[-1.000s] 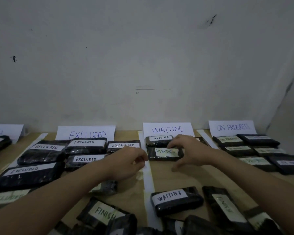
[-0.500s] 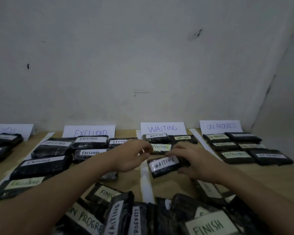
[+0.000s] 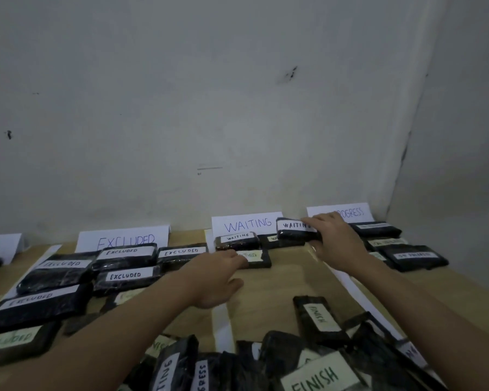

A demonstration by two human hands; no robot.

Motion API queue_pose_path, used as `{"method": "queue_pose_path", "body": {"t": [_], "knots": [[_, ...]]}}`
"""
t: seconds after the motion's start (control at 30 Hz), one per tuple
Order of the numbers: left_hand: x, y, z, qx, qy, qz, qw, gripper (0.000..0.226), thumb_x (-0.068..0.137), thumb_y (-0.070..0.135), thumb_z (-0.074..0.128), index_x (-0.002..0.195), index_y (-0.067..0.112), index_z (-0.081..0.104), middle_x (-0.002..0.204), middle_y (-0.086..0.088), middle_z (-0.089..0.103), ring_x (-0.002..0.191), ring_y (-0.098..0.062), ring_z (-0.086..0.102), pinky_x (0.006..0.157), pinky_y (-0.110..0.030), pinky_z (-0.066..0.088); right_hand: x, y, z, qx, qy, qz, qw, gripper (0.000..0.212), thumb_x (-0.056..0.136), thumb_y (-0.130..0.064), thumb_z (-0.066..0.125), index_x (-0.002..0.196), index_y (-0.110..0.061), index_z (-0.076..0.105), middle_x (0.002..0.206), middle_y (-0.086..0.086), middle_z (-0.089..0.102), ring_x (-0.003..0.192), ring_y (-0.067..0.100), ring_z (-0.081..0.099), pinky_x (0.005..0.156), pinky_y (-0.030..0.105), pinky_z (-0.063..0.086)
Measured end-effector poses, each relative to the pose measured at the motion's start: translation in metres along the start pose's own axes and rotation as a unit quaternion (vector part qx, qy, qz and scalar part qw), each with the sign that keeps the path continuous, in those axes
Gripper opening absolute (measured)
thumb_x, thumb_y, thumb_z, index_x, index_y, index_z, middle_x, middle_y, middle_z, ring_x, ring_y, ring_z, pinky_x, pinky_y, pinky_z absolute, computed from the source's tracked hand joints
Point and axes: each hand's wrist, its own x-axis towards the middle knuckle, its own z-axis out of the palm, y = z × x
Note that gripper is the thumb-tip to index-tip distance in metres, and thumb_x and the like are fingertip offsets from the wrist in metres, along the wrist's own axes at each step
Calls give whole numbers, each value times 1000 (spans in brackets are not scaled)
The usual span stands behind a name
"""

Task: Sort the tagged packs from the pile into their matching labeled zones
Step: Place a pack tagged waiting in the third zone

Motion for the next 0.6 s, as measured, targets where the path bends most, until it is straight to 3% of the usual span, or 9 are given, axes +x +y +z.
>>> {"method": "queue_pose_path", "body": {"t": [0.17, 0.33, 0.47, 0.6], "knots": [[21, 9, 4, 51, -12, 49, 997, 45, 98, 33, 34, 141, 19, 31, 142, -1, 38, 125, -21, 42, 103, -32, 33, 20, 8, 31, -73, -136, 14, 988, 48, 89, -4, 50, 133, -21, 46, 125, 5, 51, 117, 22, 39, 84, 35, 44], [18, -13, 0, 14, -18, 29, 999, 39, 98, 29, 37, 136, 21, 37, 135, 0, 44, 121, -19, 45, 101, -34, 38, 26, 13, 54, -88, -213, 26, 973, 41, 90, -11, 50, 130, -19, 48, 127, 9, 48, 122, 24, 39, 95, 38, 43], [-3, -41, -10, -8, -13, -15, 1000, 34, 96, 25, 41, 130, 20, 44, 128, 0, 48, 118, -18, 47, 96, -32, 40, 28, 12, 53, -124, -231, 1, 965, 47, 93, -10, 45, 139, -18, 38, 140, 11, 40, 130, 25, 36, 103, 39, 38], [-31, -64, -17, -29, -11, -54, 998, 32, 95, 20, 43, 127, 16, 49, 122, -1, 53, 111, -18, 51, 92, -31, 41, 31, -8, 37, -157, -227, -50, 960, 58, 90, -11, 52, 143, -18, 29, 145, 7, 33, 130, 24, 34, 99, 38, 42]]}}
